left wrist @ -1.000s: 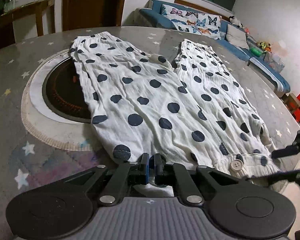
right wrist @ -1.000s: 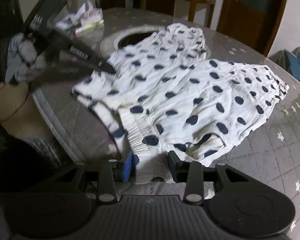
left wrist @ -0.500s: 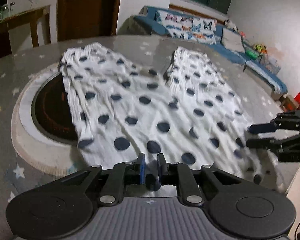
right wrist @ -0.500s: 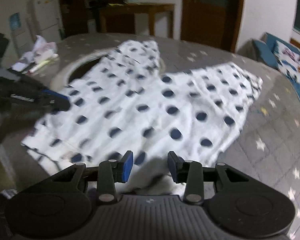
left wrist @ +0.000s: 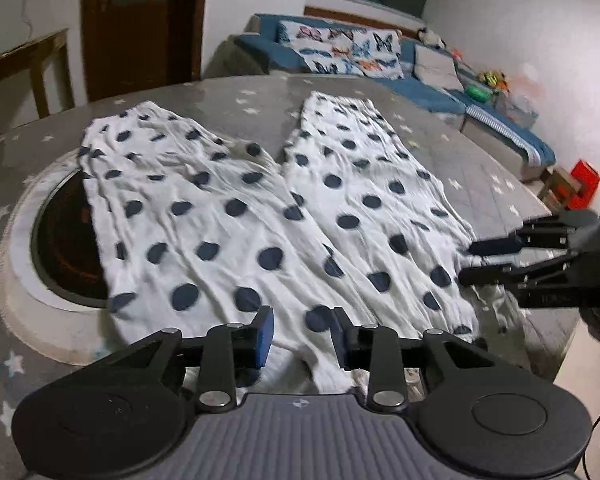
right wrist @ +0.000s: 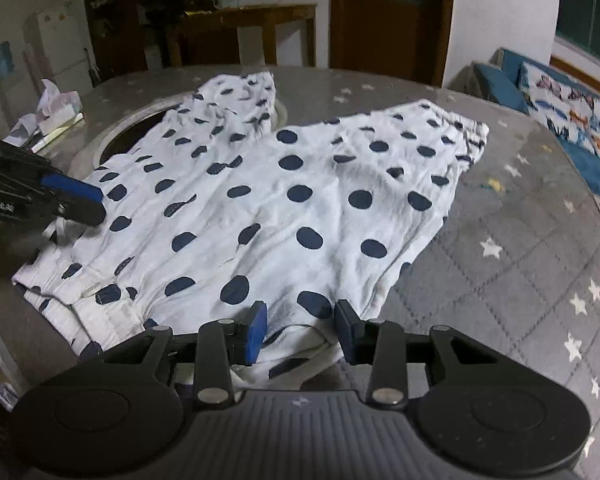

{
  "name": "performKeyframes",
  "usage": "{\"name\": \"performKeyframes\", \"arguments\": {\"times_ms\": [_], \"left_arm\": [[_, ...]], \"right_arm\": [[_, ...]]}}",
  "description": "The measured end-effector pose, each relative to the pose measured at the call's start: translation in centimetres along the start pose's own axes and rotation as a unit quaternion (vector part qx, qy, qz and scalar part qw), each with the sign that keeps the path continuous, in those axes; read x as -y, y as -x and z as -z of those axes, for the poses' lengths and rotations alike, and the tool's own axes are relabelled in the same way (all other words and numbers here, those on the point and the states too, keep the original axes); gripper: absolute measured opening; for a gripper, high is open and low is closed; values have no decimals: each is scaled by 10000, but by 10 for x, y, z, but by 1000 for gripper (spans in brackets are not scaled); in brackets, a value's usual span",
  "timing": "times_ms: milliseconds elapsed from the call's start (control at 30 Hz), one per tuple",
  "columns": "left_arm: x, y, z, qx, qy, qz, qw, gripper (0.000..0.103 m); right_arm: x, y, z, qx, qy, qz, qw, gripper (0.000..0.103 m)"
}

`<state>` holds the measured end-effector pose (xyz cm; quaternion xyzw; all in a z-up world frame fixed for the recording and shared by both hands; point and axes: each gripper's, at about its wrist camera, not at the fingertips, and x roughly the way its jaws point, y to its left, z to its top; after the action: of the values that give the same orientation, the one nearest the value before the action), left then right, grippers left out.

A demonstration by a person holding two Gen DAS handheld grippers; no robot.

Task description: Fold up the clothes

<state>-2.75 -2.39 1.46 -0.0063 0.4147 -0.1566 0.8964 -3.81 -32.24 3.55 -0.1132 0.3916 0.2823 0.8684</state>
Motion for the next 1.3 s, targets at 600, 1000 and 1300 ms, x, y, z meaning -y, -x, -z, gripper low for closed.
{"name": "performKeyframes", "arguments": {"times_ms": [600,1000,1300], "left_arm": [[22,-8,4,-74,-263,18,9996,54],[96,4,1,144,-1147,1012,9881,57],[151,-22,9,11,-1798,1274,9754,56]], "right_arm": [[4,-3,5,185,-191,98,9996,41],[29,9,-11,332,-378,320,9982,44],[76,3,-32,341,-978,397,9938,44]]}}
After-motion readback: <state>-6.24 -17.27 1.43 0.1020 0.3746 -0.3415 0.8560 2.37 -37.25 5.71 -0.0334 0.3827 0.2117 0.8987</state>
